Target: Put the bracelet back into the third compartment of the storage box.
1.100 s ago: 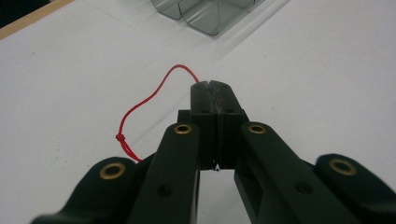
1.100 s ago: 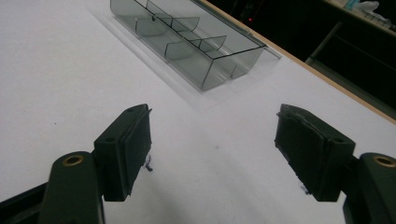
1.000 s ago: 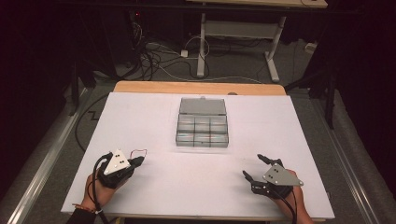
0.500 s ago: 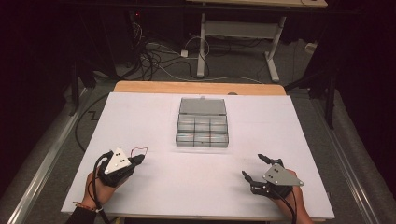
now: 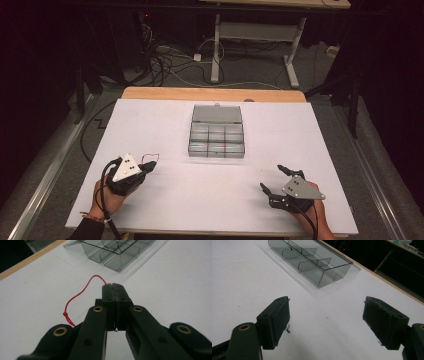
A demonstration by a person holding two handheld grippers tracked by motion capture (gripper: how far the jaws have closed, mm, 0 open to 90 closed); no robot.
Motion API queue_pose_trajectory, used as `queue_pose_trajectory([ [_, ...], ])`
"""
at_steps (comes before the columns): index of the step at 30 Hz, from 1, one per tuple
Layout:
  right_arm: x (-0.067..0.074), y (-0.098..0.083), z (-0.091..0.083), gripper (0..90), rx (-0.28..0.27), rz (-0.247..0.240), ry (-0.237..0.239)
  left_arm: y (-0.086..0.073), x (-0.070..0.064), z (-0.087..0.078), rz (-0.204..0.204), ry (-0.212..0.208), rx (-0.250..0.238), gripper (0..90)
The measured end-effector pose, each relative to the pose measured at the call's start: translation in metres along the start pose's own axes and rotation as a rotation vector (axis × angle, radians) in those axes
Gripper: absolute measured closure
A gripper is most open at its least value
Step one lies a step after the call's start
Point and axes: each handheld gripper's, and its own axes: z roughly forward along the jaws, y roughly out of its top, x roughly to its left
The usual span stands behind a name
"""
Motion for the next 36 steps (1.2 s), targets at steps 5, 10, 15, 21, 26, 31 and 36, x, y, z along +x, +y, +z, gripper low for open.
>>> queue_pose_trajectory([
  [5, 0.0, 0.0, 0.0, 22.2, -0.001, 0.0, 0.001, 0.006, 0.001, 0.005, 0.012, -0.01, -0.002, 87.0],
  [10, 0.001, -0.001, 0.001, 22.2, 0.002, 0.001, 0.004, 0.014, 0.003, 0.01, 0.005, -0.027, -0.008, 87.0],
  [15, 0.002, 0.0, 0.001, 22.2, 0.008, -0.006, 0.006, 0.026, 0.002, 0.018, 0.029, -0.043, -0.019, 87.0],
  [21, 0.001, -0.001, 0.001, 22.2, 0.009, -0.003, 0.007, 0.037, 0.001, 0.028, 0.047, -0.06, -0.018, 87.0],
  [26, 0.001, -0.002, 0.0, 22.2, 0.011, -0.001, 0.006, 0.048, -0.005, 0.04, 0.077, -0.072, -0.004, 87.0],
  [31, 0.001, -0.002, 0.0, 22.2, 0.016, -0.002, 0.002, 0.06, -0.008, 0.052, 0.081, -0.101, -0.005, 87.0],
  [36, -0.002, -0.003, 0.001, 22.2, 0.022, 0.006, 0.0, 0.077, -0.01, 0.067, 0.095, -0.122, -0.007, 87.0],
])
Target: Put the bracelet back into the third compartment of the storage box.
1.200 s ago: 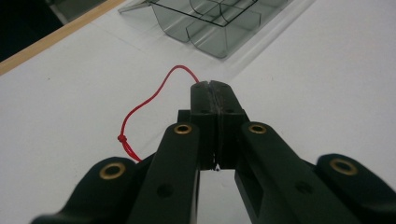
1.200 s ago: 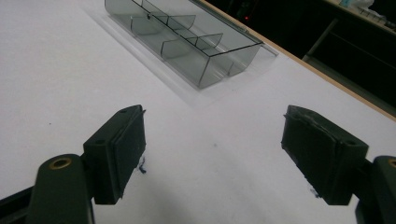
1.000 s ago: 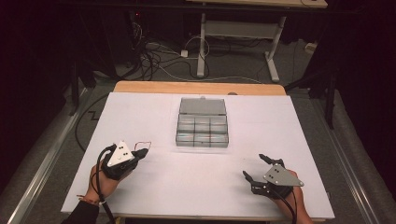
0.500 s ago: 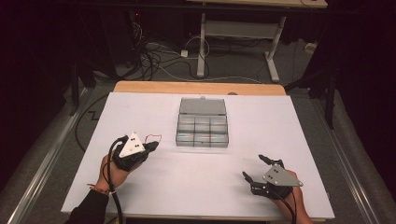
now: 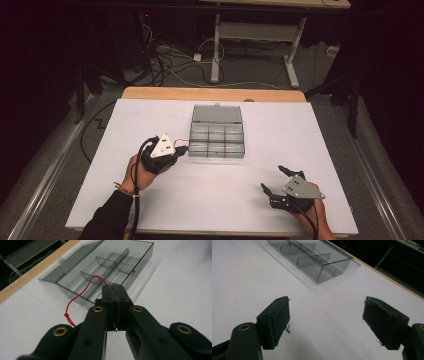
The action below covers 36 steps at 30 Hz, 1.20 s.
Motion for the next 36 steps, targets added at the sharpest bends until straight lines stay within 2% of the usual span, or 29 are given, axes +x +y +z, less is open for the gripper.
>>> queue_pose_trajectory([
  [5, 0.0, 0.0, 0.002, 22.2, 0.004, -0.002, 0.008, 0.021, 0.0, 0.019, 0.025, -0.039, 0.013, 87.0],
  [7, 0.0, -0.001, 0.003, 22.2, 0.01, 0.004, 0.008, 0.029, 0.001, 0.027, 0.045, -0.039, 0.026, 87.0],
  [12, -0.001, -0.002, 0.004, 22.2, 0.014, 0.006, 0.012, 0.046, 0.007, 0.05, 0.06, -0.063, 0.072, 87.0],
  [17, -0.001, -0.002, 0.004, 22.2, 0.017, 0.006, 0.015, 0.062, 0.013, 0.072, 0.052, -0.092, 0.1, 87.0],
  [19, -0.002, -0.003, 0.004, 22.2, 0.018, 0.006, 0.015, 0.067, 0.015, 0.083, 0.055, -0.095, 0.117, 87.0],
  [23, -0.003, -0.003, 0.005, 22.2, 0.021, 0.008, 0.016, 0.077, 0.019, 0.101, 0.032, -0.122, 0.128, 87.0],
  [25, -0.004, -0.004, 0.004, 22.4, 0.019, 0.006, 0.018, 0.081, 0.02, 0.109, 0.015, -0.151, 0.132, 87.0],
  [33, -0.005, -0.006, 0.004, 23.2, 0.021, 0.013, 0.034, 0.09, 0.021, 0.139, 0.026, -0.141, 0.188, 86.9],
  [36, -0.005, -0.006, 0.004, 23.3, 0.022, 0.013, 0.033, 0.093, 0.019, 0.148, 0.05, -0.15, 0.211, 86.9],
])
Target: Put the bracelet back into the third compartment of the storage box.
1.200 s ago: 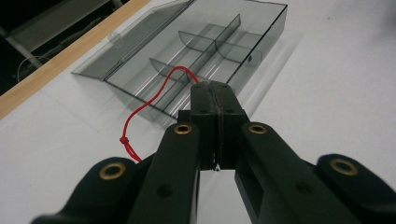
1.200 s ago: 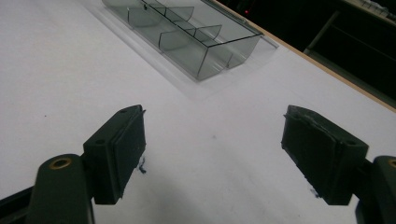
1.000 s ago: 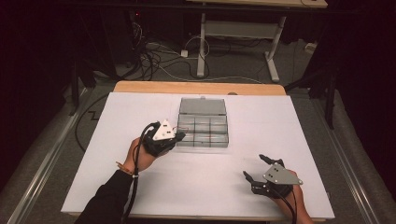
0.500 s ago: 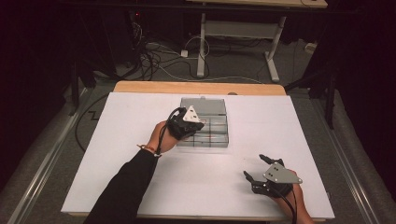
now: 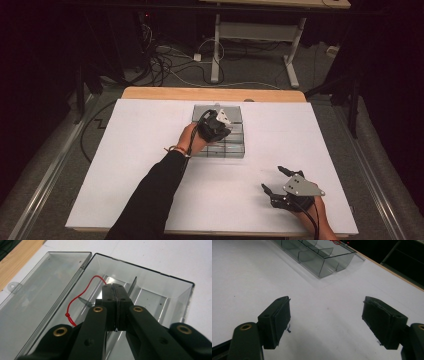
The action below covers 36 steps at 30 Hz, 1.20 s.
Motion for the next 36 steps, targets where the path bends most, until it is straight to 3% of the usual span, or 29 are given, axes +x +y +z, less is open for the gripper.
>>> queue_pose_trajectory([
  [15, 0.001, 0.0, 0.001, 23.7, -0.002, -0.008, 0.002, 0.015, 0.002, 0.032, 0.032, -0.001, 0.041, 86.8],
  [25, 0.001, 0.001, 0.001, 24.0, -0.005, -0.012, 0.005, 0.024, -0.001, 0.043, 0.048, 0.028, 0.046, 86.5],
  [26, 0.001, 0.001, 0.001, 24.1, -0.006, -0.012, 0.005, 0.025, -0.001, 0.044, 0.048, 0.033, 0.046, 81.1],
  [29, 0.001, 0.001, 0.001, 24.7, -0.006, -0.013, -0.001, 0.027, -0.003, 0.045, 0.05, 0.058, 0.06, 79.3],
  [31, 0.001, 0.0, 0.001, 24.7, -0.007, -0.012, -0.002, 0.026, -0.002, 0.044, 0.051, 0.068, 0.068, 72.0],
  [36, 0.001, 0.001, 0.001, 24.9, -0.007, -0.015, -0.003, 0.024, 0.002, 0.037, 0.015, 0.08, 0.052, 69.6],
])
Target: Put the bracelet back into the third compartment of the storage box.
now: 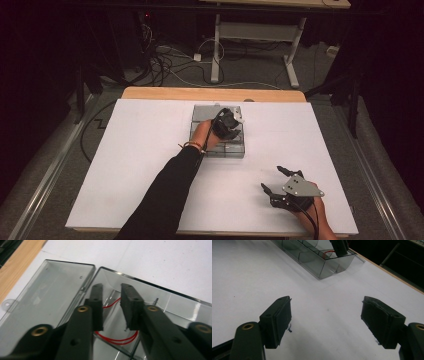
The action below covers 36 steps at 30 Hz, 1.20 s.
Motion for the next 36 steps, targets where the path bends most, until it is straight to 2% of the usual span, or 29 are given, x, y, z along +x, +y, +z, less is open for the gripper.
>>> queue_pose_trajectory([
  [7, 0.0, 0.0, 0.0, 24.9, 0.0, -0.002, -0.002, -0.003, 0.005, -0.014, -0.03, 0.017, -0.034, 69.6],
  [10, 0.0, 0.0, 0.0, 25.0, -0.001, -0.001, -0.002, -0.003, 0.005, -0.02, -0.03, 0.044, -0.054, 68.3],
  [13, 0.001, 0.0, 0.0, 25.0, 0.001, -0.001, 0.001, -0.004, 0.002, -0.028, -0.011, 0.067, -0.087, 65.4],
  [20, 0.001, 0.001, -0.001, 25.0, 0.0, -0.001, -0.002, -0.007, 0.0, -0.04, 0.006, 0.119, -0.115, 55.4],
  [22, 0.001, 0.001, -0.001, 25.0, -0.001, -0.002, -0.005, -0.009, -0.001, -0.043, 0.017, 0.116, -0.113, 49.8],
  [24, 0.001, 0.0, -0.001, 25.0, 0.0, 0.0, -0.005, -0.011, -0.001, -0.045, 0.013, 0.107, -0.117, 48.8],
  [27, 0.0, 0.001, -0.001, 25.0, -0.002, -0.003, -0.004, -0.014, -0.004, -0.049, 0.035, 0.104, -0.113, 43.7],
  [30, 0.0, 0.0, -0.001, 25.0, 0.002, 0.0, -0.005, -0.018, -0.009, -0.053, 0.059, 0.123, -0.117, 43.2],
  [32, 0.0, 0.0, -0.001, 25.0, 0.002, -0.002, -0.004, -0.021, -0.011, -0.055, 0.051, 0.129, -0.123, 37.3],
  [34, 0.001, 0.0, -0.001, 25.0, 0.002, 0.001, 0.0, -0.024, -0.014, -0.057, 0.06, 0.136, -0.131, 37.2],
  [36, 0.001, 0.001, -0.001, 25.0, 0.0, 0.002, 0.001, -0.027, -0.017, -0.059, 0.072, 0.16, -0.14, 33.2],
])
